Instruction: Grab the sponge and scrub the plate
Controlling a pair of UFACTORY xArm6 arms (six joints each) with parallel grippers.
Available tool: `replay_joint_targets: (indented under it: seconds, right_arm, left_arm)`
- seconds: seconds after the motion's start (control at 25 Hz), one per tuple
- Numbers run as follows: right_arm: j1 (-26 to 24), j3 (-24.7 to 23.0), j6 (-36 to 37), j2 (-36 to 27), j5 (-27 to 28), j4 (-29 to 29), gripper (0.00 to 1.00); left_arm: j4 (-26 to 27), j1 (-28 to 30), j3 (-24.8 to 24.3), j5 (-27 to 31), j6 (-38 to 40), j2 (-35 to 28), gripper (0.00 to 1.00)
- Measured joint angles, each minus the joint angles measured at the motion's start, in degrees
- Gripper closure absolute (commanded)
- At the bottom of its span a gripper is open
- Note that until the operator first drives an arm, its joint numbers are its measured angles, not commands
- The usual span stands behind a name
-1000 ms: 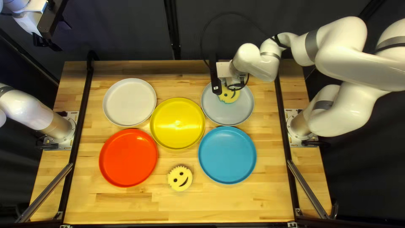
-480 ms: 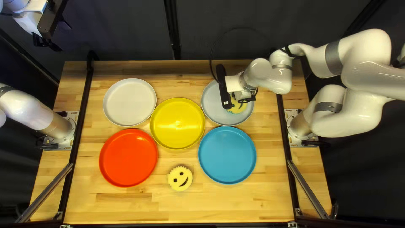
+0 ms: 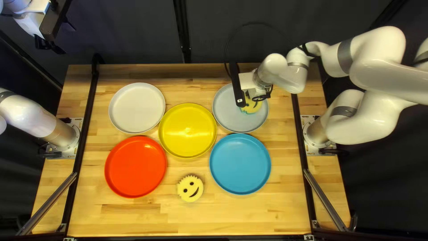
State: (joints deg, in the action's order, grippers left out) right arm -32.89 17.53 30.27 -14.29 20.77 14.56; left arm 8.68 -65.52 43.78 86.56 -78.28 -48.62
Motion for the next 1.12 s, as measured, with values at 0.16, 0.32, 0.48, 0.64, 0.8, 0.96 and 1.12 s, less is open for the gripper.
replay_joint_targets:
  seconds: [0.16,0.32,0.48,0.64,0.8,0.96,1.12]
  right_arm:
    - [-0.33,0.13,0.77,-0.32,0.26,-0.29,1.0]
    - [0.37,-1.38,-0.27,-1.55,0.11,0.43,1.0]
    - [1.67,-3.38,-2.18,-3.41,0.03,1.63,1.0]
    - [3.52,-5.58,-4.48,-5.93,0.59,2.76,1.0]
    - [6.37,-7.74,-7.91,-9.37,2.16,4.01,1.0]
    - [9.62,-9.23,-11.89,-11.97,3.76,5.25,1.0]
    - [12.88,-9.14,-15.79,-12.69,5.23,6.79,1.0]
  left_arm:
    - [0.0,0.0,0.0,0.0,0.0,0.0,0.0]
    - [0.0,0.0,0.0,0.0,0.0,0.0,0.0]
    - [0.0,0.0,0.0,0.0,0.0,0.0,0.0]
    - [0.0,0.0,0.0,0.0,0.0,0.0,0.0]
    - [0.0,0.0,0.0,0.0,0.0,0.0,0.0]
    - [0.0,0.0,0.0,0.0,0.0,0.0,0.0]
    - [0.0,0.0,0.0,0.0,0.0,0.0,0.0]
